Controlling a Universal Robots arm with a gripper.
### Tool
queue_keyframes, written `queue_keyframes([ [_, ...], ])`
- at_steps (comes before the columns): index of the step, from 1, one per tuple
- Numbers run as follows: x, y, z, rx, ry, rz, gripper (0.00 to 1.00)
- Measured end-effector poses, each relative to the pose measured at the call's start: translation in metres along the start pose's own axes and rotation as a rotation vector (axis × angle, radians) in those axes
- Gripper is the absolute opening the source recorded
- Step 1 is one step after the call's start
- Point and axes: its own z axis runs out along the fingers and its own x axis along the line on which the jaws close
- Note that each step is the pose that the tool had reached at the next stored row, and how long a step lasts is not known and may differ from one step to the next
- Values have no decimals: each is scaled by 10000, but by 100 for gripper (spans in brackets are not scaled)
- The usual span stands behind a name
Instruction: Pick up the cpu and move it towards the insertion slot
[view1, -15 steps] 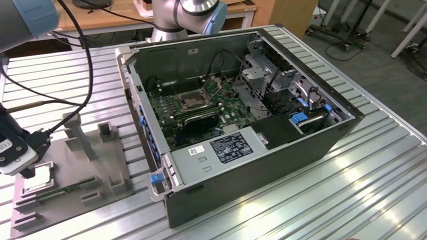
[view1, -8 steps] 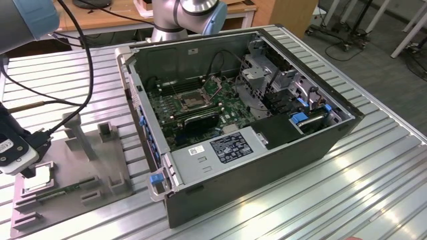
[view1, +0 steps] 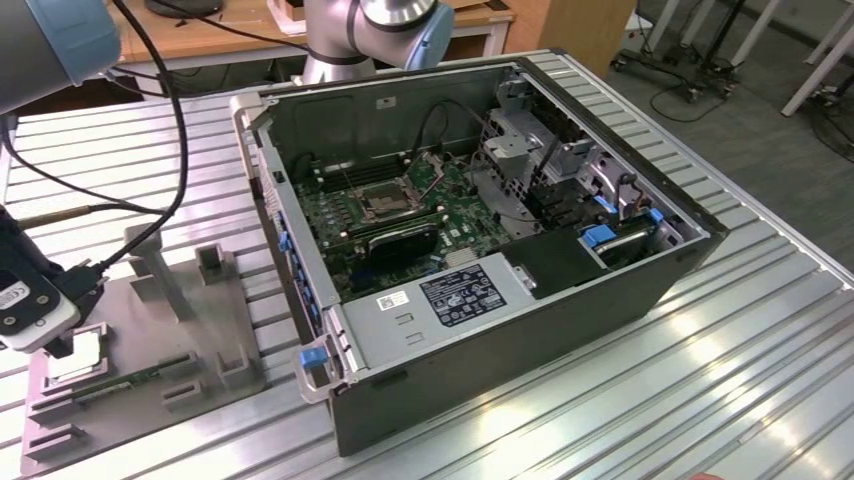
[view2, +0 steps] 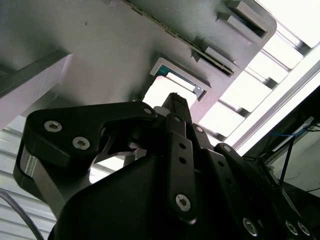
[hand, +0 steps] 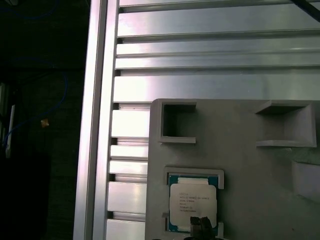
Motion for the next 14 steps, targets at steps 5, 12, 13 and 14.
queue_keyframes([
  [5,-1,21,10,-2,-3,0,11],
  [12,-1,24,64,0,0,0,11],
  [13,0,24,64,1,1,0,11],
  [14,-1,24,64,0,1,0,11],
])
